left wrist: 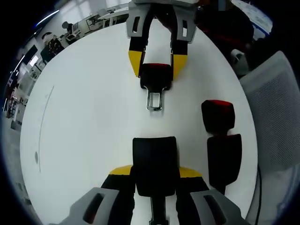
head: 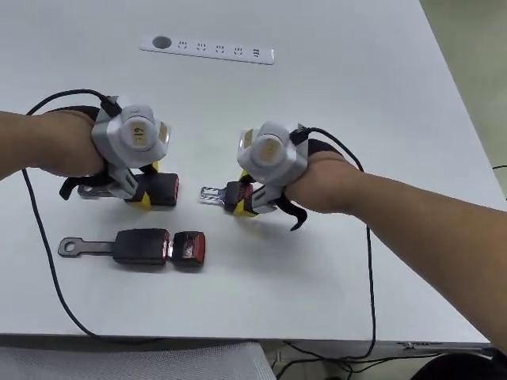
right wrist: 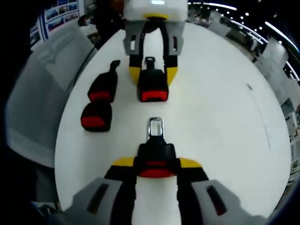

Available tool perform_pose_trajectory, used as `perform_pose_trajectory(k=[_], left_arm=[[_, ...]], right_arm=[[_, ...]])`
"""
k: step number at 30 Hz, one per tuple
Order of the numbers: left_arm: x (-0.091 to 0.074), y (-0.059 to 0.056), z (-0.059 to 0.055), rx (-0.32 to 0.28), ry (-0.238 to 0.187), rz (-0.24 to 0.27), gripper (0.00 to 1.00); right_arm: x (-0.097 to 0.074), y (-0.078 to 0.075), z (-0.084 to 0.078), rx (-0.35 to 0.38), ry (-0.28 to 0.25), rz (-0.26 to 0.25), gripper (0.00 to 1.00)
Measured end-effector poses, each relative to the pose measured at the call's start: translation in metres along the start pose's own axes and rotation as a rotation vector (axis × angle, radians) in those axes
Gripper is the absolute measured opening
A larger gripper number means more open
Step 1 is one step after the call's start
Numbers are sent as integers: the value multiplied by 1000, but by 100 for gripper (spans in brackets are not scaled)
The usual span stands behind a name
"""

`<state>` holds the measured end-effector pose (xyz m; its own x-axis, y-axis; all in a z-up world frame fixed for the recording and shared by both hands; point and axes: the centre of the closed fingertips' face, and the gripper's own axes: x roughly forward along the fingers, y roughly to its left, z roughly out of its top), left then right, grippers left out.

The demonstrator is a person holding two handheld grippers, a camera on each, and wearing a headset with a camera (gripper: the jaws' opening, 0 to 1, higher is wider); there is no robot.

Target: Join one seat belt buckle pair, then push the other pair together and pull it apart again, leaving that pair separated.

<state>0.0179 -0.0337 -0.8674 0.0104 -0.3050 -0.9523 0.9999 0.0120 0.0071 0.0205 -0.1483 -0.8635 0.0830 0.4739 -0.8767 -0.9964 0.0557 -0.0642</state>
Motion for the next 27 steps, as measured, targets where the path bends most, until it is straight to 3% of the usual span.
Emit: perform_pose_trajectory(k=[11,27], left_arm=[[2,2,-2,3,1,-2,34],[3,3,-3,6,5,-3,33]], right_arm=[[15,0,27,4,-5,8,31],[16,0,31,-30,-3,-4,31]])
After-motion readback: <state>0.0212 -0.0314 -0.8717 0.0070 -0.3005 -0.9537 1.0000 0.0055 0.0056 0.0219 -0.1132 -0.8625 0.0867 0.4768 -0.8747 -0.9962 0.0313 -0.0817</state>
